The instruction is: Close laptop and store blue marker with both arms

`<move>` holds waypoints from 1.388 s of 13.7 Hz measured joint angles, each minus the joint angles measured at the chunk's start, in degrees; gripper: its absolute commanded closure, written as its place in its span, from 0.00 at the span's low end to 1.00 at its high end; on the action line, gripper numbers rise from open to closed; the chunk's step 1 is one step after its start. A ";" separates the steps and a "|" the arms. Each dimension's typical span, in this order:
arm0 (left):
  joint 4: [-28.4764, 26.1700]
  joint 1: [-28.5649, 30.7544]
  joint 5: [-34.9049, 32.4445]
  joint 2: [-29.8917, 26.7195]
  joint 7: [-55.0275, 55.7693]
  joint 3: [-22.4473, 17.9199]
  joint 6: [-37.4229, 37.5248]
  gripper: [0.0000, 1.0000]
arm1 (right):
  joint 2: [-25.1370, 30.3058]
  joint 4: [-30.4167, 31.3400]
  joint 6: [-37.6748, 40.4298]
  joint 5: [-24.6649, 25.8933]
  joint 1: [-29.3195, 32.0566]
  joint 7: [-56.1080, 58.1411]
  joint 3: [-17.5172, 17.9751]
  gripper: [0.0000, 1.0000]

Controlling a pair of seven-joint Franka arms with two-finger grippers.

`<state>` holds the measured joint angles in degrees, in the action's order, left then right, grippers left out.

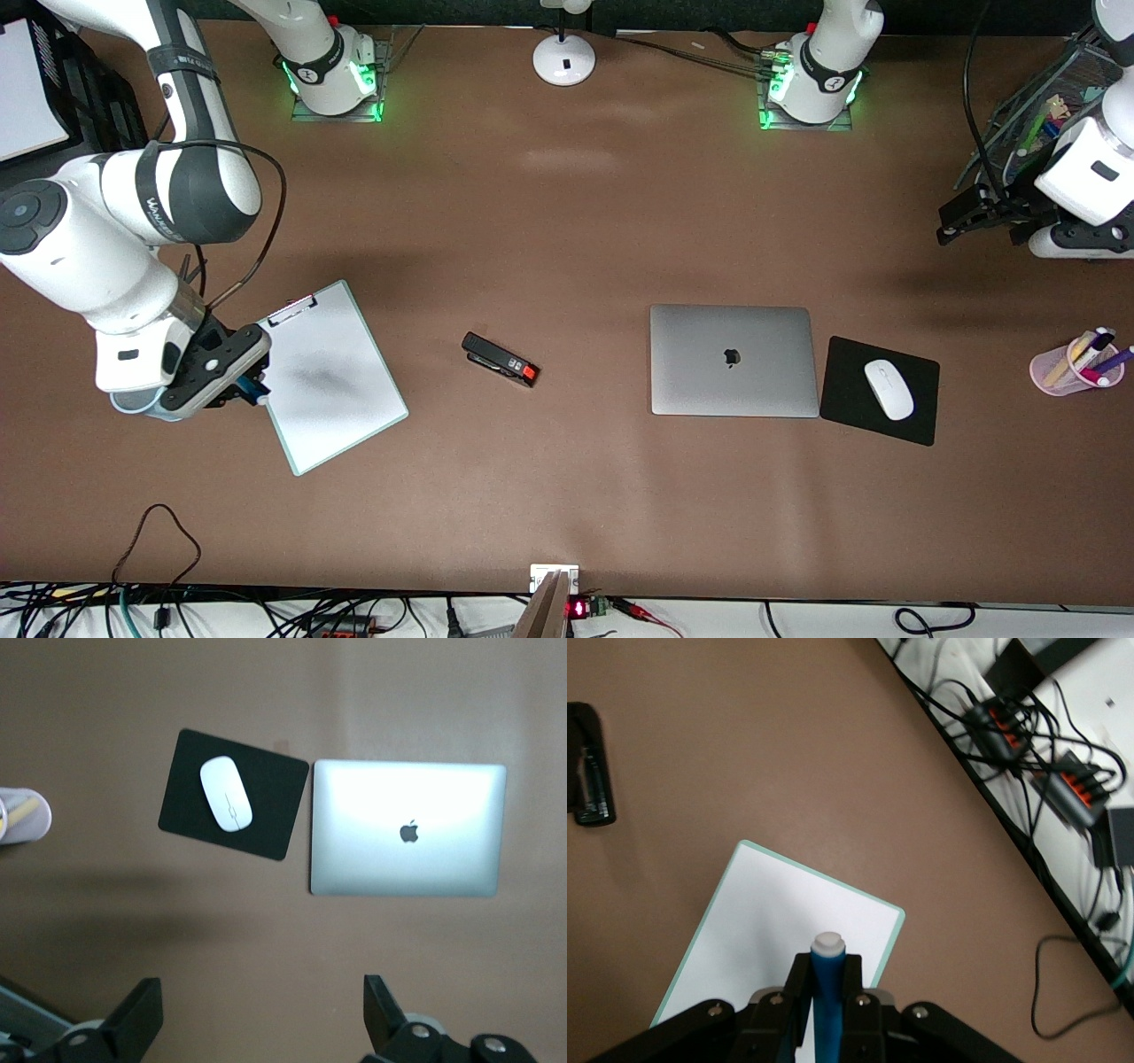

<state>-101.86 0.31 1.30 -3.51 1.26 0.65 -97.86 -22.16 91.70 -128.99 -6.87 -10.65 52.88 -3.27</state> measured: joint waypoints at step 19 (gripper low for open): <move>0.56 -0.55 0.00 0.03 -2.29 0.01 2.39 0.00 | -0.69 -2.89 27.41 -29.12 24.27 50.08 -0.63 0.97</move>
<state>-101.29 -0.25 1.30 -3.48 -1.03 0.66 -95.47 -22.85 88.81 -101.57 -36.00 13.62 102.96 -3.90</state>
